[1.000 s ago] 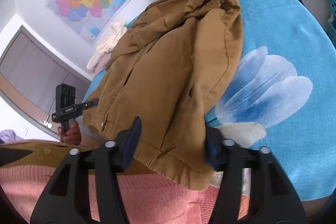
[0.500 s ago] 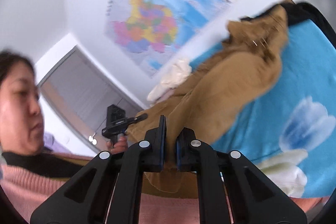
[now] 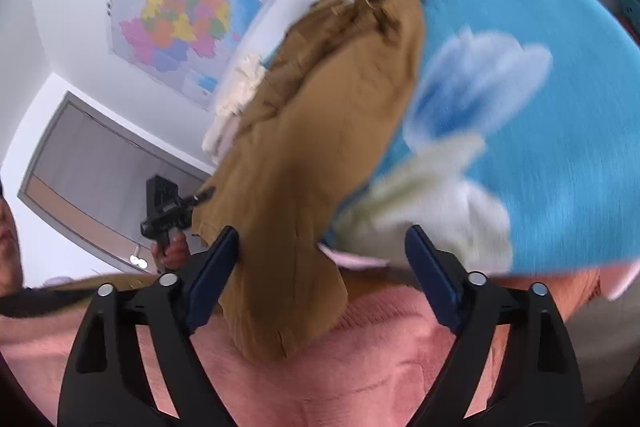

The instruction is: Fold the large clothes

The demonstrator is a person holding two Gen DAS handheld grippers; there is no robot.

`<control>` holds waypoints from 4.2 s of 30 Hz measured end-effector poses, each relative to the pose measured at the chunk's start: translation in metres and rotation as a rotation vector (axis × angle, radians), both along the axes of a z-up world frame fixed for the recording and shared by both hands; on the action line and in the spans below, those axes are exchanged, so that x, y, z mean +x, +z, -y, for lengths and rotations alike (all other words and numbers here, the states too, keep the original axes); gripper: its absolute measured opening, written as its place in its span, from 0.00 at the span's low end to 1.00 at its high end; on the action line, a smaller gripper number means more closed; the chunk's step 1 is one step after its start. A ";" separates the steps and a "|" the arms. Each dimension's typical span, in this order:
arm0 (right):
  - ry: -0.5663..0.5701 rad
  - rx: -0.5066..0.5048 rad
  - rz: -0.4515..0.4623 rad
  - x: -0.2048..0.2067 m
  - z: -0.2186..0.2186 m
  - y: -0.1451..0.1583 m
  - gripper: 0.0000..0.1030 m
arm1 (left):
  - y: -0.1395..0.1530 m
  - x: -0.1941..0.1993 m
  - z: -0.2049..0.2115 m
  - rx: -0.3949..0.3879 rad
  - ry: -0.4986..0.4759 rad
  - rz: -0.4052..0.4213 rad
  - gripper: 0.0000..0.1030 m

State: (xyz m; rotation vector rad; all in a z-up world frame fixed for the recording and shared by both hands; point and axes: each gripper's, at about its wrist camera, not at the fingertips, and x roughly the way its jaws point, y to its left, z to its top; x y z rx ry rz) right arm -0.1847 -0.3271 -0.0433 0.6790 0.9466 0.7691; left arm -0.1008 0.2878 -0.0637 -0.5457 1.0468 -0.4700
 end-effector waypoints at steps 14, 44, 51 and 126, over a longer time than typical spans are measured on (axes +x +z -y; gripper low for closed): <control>-0.119 0.084 0.304 -0.018 -0.002 0.106 0.07 | 0.044 0.006 0.006 -0.092 -0.030 0.121 0.13; -0.018 -0.006 0.156 -0.011 -0.028 0.029 0.14 | 0.004 -0.025 0.039 0.046 -0.153 0.068 0.09; -0.063 0.106 0.227 0.006 -0.021 0.077 0.13 | 0.057 -0.019 0.009 -0.106 -0.078 0.163 0.09; -0.259 0.032 -0.145 0.380 -0.020 0.072 0.20 | 0.081 0.300 0.063 0.380 0.049 0.159 0.15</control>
